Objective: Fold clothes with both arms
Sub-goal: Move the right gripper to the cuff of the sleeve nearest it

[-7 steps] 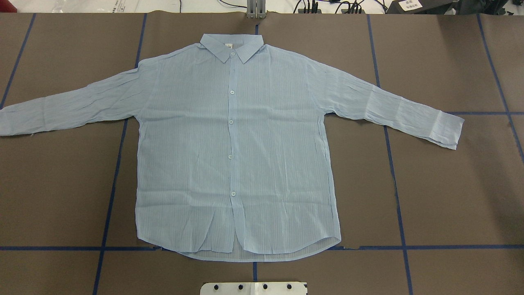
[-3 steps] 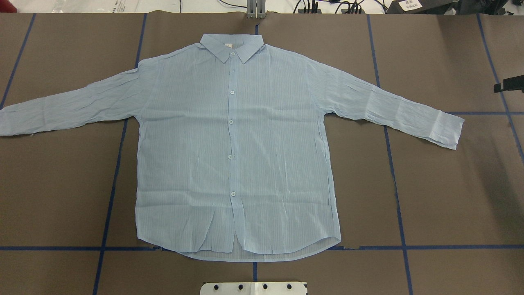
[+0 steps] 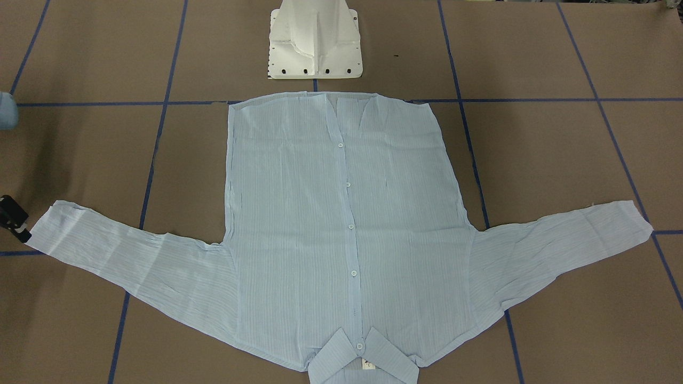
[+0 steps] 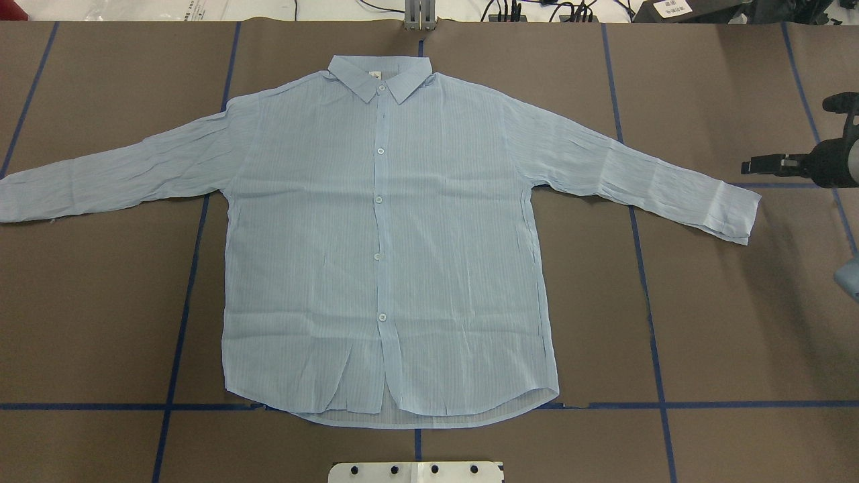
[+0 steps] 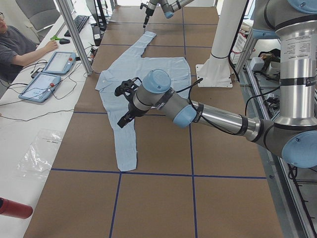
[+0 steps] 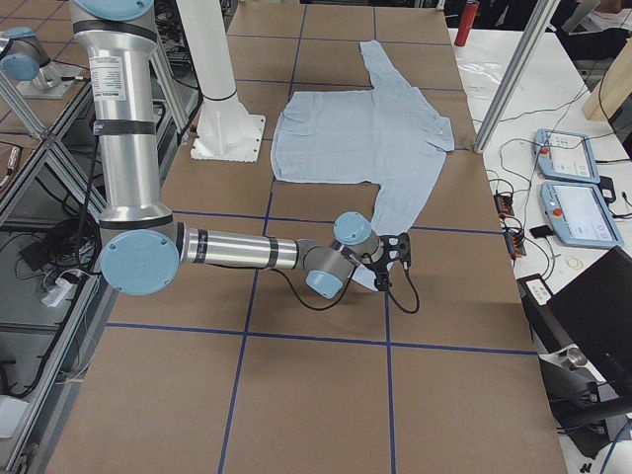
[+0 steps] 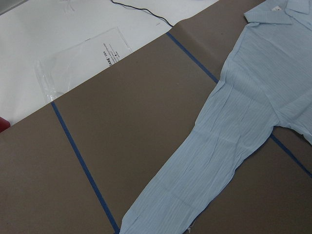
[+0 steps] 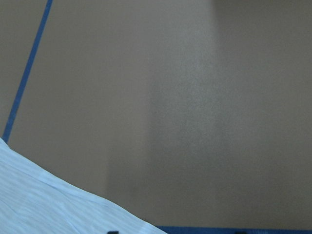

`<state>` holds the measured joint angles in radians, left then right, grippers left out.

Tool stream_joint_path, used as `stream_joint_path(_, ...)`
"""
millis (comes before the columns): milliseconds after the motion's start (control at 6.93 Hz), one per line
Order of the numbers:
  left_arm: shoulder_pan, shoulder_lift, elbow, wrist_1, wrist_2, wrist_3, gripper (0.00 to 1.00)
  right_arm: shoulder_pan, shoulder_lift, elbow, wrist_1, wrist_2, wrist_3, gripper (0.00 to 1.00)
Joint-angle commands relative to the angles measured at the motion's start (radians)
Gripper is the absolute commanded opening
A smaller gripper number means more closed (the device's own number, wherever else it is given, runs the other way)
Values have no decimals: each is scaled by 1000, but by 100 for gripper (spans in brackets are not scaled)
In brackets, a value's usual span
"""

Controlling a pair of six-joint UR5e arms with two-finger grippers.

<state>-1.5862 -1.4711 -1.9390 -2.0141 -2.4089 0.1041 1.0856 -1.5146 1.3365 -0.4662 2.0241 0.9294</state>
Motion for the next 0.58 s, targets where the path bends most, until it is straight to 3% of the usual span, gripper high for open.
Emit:
stream_joint_path(0, 0, 0, 0, 0, -1, 0, 100, -38, 2, -54, 40, -25, 6, 77)
stream_joint_path(433, 0, 0, 3, 0, -1, 2, 100, -59, -1, -69, 40, -47, 3, 74)
